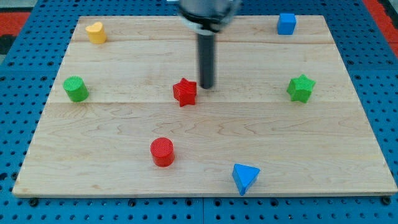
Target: Move the red star to the bottom right corner
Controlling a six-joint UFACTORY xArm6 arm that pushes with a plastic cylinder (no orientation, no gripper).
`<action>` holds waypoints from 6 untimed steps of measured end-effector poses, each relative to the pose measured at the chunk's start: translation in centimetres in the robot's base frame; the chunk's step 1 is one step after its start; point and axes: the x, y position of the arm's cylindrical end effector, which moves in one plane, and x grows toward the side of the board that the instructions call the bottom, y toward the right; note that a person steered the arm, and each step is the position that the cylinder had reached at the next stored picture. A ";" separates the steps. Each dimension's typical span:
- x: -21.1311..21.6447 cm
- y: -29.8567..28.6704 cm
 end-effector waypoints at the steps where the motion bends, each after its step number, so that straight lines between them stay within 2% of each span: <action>1: -0.3 -0.9; 2: -6.9 -5.4; 3: -4.0 -10.4; 4: 2.2 -7.8; 5: 3.3 3.1; 6: 3.1 6.0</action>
